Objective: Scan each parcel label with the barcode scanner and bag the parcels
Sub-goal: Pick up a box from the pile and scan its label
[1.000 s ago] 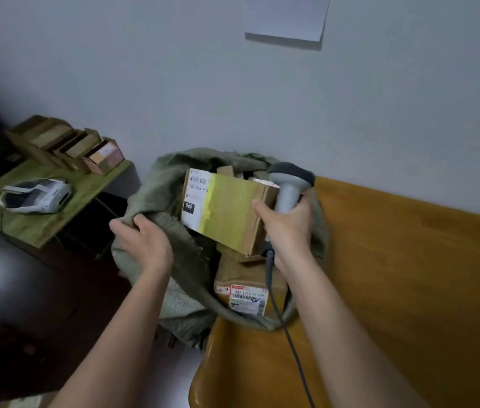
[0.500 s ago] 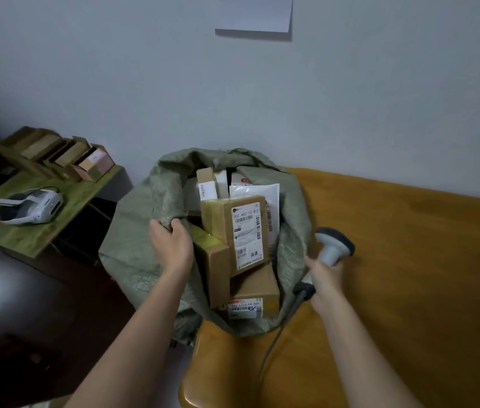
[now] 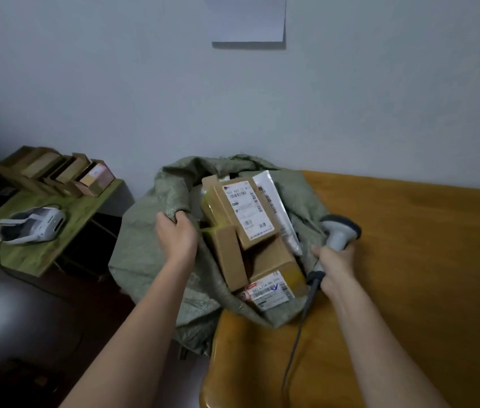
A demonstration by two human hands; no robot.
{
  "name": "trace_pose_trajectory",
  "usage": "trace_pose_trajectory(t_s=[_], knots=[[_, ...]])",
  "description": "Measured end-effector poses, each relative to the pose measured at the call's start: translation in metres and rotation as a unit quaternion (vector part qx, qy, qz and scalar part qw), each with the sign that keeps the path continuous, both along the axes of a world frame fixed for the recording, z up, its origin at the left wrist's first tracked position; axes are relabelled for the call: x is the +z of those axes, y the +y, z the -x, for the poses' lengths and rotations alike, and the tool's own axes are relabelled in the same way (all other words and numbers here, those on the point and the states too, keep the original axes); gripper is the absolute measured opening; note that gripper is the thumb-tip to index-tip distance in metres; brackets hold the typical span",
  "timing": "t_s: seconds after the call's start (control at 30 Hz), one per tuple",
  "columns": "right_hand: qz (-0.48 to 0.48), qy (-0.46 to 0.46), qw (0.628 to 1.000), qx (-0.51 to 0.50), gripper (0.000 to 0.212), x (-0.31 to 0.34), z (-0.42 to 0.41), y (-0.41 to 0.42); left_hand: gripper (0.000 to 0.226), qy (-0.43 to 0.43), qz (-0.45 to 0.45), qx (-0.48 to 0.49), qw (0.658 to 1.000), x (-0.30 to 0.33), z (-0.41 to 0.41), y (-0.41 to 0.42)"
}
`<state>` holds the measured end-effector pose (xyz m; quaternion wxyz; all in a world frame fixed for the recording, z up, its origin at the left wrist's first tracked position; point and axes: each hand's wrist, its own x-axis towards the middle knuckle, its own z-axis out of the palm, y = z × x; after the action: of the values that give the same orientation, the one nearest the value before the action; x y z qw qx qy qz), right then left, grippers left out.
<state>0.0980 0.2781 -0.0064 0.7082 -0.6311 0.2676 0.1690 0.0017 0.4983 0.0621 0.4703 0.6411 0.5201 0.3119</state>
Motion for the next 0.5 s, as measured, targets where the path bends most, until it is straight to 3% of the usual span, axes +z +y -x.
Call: trace_pose_trajectory(t_s=[0.2, 0.37, 0.5], knots=[[0.049, -0.177, 0.981, -0.065, 0.05, 0.099, -0.009, 0.014, 0.022, -0.044, 0.028, -0.031, 0.998, 0.024, -0.013, 0.035], [0.08, -0.303, 0.944, -0.102, 0.042, 0.174, -0.008, 0.041, 0.019, -0.134, -0.039, -0.012, 0.99, 0.074, -0.018, 0.09], [0.111, -0.29, 0.945, -0.105, 0.039, 0.191, -0.008, 0.064, 0.013, -0.141, -0.041, -0.012, 0.989, 0.085, -0.011, 0.12]])
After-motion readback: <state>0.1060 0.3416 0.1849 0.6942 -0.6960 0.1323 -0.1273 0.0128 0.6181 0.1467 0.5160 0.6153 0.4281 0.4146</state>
